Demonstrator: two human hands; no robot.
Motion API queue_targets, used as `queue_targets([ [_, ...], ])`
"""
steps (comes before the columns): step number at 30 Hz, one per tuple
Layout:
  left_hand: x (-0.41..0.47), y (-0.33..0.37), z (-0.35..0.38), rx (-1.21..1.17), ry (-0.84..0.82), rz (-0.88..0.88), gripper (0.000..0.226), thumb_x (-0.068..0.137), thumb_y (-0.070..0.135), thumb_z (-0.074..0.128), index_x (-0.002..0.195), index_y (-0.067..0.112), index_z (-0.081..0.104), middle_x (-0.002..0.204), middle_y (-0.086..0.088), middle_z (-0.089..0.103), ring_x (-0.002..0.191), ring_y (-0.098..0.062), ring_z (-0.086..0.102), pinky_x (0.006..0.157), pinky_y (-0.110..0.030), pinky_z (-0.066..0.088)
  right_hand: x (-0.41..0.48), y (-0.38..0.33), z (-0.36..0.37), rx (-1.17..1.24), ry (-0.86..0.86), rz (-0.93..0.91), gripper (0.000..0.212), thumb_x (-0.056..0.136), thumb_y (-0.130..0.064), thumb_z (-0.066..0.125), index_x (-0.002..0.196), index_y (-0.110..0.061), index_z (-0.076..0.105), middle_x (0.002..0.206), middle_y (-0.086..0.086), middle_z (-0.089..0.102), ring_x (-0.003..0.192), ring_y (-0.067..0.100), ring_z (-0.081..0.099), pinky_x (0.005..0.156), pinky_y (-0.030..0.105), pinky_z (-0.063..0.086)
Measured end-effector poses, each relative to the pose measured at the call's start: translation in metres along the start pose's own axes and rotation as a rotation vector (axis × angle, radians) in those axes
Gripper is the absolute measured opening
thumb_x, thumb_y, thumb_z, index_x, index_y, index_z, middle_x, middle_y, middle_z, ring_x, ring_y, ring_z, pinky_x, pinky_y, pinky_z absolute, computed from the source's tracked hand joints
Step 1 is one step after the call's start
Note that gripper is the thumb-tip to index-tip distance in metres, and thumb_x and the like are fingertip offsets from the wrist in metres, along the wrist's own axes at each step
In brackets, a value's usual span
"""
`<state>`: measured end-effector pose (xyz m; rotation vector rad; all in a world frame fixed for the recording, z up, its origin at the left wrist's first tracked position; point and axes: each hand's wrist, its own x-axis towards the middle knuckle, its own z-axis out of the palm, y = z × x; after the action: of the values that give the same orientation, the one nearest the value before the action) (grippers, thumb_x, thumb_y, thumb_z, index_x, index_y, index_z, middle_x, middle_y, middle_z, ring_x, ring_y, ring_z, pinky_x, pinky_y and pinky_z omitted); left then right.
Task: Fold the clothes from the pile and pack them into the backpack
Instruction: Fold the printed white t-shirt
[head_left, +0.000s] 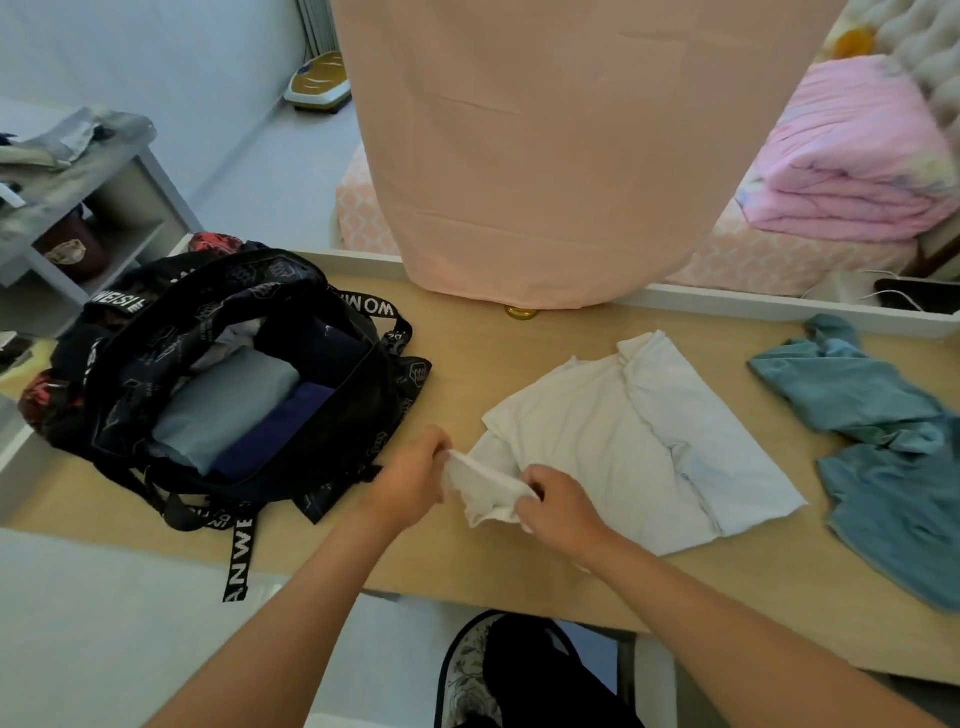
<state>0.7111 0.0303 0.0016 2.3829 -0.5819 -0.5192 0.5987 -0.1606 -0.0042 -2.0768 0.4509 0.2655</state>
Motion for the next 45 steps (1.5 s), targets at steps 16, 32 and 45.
queue_targets([
  [16,0.106,0.030,0.076,0.345,-0.313,0.351,0.042,0.096,0.009,0.050,0.134,0.024,0.059,0.148,-0.002,0.046,0.138,-0.021,0.038,0.112,-0.031,0.033,0.015,0.078,-0.064,-0.416,0.318,0.226,0.043,0.096,-0.038,0.054,0.135,-0.021,0.051,0.128,0.004,0.055,0.117,0.026,0.053,0.095,0.039,0.044],
  [32,0.132,0.027,0.070,0.200,-0.028,-0.011,0.019,0.097,0.027,0.053,0.106,0.016,0.065,0.102,-0.003,0.064,0.092,-0.022,0.059,0.075,-0.033,0.048,0.021,0.087,-0.077,-0.584,0.503,0.163,0.039,0.061,-0.015,0.065,0.099,-0.024,0.057,0.099,0.002,0.054,0.091,0.025,0.049,0.075,0.036,0.037],
  [45,0.128,0.025,0.053,0.291,0.114,-0.061,0.014,0.098,0.028,0.049,0.092,0.018,0.057,0.093,-0.002,0.060,0.084,-0.024,0.056,0.067,-0.037,0.046,0.020,0.074,-0.026,-0.738,0.019,-0.358,0.021,0.063,-0.016,0.083,0.063,-0.033,0.072,0.062,-0.015,0.063,0.063,0.010,0.054,0.065,0.030,0.046],
])
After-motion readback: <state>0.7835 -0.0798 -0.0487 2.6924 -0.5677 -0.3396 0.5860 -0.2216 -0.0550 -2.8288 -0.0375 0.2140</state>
